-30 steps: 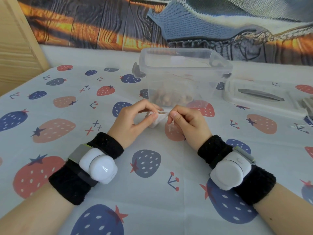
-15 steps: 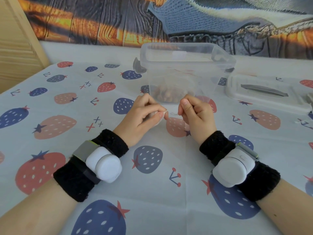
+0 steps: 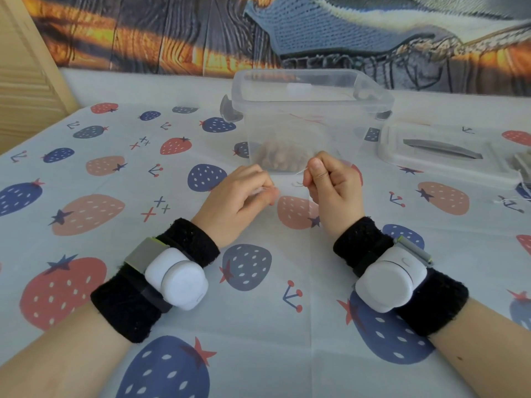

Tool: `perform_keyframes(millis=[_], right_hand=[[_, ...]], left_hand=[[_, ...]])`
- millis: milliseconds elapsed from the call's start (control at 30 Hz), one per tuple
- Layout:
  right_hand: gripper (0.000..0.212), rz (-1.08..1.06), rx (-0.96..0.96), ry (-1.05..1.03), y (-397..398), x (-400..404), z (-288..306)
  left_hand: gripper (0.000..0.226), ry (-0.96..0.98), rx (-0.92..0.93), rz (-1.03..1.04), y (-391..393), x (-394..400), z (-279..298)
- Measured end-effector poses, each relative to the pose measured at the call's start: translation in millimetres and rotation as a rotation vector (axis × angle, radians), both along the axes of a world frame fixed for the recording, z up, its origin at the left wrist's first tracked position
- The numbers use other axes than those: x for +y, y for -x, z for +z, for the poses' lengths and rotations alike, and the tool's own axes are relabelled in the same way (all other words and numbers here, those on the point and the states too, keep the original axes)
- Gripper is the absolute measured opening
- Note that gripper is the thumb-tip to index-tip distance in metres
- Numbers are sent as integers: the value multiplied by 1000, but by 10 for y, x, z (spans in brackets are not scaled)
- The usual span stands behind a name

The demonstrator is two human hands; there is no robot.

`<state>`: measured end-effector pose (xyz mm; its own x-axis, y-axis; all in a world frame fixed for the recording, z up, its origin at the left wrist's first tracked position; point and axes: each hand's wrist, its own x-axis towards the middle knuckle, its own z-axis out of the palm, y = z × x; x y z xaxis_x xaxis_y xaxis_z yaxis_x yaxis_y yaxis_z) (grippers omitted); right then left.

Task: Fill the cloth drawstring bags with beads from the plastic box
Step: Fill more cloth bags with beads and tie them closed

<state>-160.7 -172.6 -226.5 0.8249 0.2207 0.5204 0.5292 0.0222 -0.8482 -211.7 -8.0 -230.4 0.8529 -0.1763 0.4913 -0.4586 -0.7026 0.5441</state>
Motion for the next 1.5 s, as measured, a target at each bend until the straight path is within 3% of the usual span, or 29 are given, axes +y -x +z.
perform_keyframes(millis=[67, 267, 533, 767, 1033, 1167, 1367, 1500], right_hand=[[33, -4, -23, -2, 11, 3, 0], [34, -25, -63, -9, 40, -5, 25], [30, 15, -108, -26, 144, 31, 52], [33, -12, -111, 9, 90, 1, 111], [33, -10, -76, 12, 67, -7, 73], [33, -5, -87, -1, 72, -15, 104], [32, 6, -99, 1, 81, -2, 111], [33, -1, -93, 2, 58, -10, 100]], left_hand=[[16, -27, -48, 61, 8, -6, -8], [33, -116, -151, 177, 48, -8, 26], [46, -202, -124, 198, 54, -34, 44], [40, -7, -77, 46, 10, -22, 14], [35, 49, -59, 10, 30, -33, 27], [29, -32, -131, 117, 31, -52, 36], [33, -302, -185, 262, 30, -34, 57], [39, -362, -148, 255, 38, -51, 69]])
